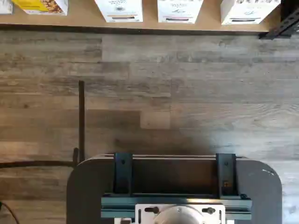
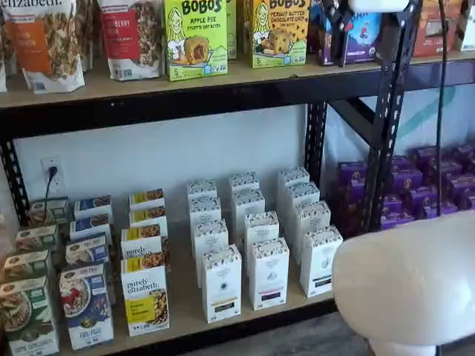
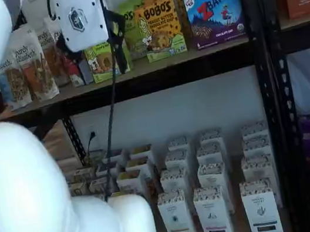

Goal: Pick up the white box with a yellow strip in the middle, on the bottom shelf, the fourth box from the left

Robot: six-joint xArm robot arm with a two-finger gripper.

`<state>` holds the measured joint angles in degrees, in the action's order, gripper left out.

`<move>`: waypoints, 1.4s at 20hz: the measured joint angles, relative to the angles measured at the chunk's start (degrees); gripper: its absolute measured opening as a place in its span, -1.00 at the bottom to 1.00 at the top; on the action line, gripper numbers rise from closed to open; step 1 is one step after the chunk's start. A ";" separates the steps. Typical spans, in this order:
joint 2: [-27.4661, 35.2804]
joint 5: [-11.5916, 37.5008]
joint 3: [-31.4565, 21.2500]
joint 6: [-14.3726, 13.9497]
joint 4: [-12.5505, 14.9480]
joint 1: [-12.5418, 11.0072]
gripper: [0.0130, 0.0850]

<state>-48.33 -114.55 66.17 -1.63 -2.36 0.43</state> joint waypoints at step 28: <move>-1.93 23.25 -22.62 -5.67 3.37 6.32 1.00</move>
<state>-50.27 -91.29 43.56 -7.31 1.01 6.75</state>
